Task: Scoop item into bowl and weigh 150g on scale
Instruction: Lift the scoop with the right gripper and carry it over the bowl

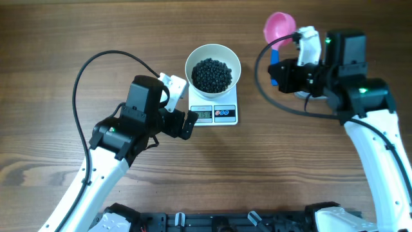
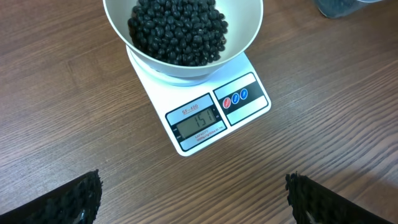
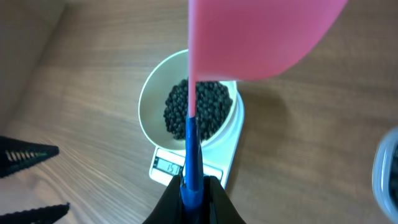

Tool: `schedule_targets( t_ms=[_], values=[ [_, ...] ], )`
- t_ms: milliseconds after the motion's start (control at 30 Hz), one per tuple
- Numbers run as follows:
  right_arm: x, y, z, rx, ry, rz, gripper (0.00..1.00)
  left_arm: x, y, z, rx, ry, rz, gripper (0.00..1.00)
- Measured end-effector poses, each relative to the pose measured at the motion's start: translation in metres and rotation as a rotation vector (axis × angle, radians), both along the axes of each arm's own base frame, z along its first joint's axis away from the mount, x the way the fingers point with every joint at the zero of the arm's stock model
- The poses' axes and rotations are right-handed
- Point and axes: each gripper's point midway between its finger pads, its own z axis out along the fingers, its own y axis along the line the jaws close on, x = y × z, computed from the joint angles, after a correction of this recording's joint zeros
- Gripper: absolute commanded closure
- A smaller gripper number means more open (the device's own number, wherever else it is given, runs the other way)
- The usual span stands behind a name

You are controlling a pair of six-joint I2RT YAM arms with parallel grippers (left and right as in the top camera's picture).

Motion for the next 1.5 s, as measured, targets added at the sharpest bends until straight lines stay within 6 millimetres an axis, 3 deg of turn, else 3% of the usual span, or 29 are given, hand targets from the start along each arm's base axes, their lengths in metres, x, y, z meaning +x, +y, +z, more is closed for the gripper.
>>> schedule_targets(
  t_ms=[333,733,1067,1400,1500],
  values=[
    [0.012,0.028,-0.033,-0.075,0.024,0.082,0.96,0.000,0.000,0.000,0.000,0.000,0.000,0.00],
    [0.008,0.035,-0.032,-0.053,0.030,0.110,0.96,0.000,0.000,0.000,0.000,0.000,0.000,0.00],
    [0.011,0.030,-0.034,-0.045,0.059,0.043,0.95,0.000,0.000,0.000,0.000,0.000,0.000,0.00],
    [0.012,0.028,-0.035,-0.044,0.068,0.016,0.91,0.000,0.000,0.000,0.000,0.000,0.000,0.00],
    [0.014,0.024,-0.036,-0.049,0.077,-0.020,0.85,0.000,0.000,0.000,0.000,0.000,0.000,0.00]
  ],
)
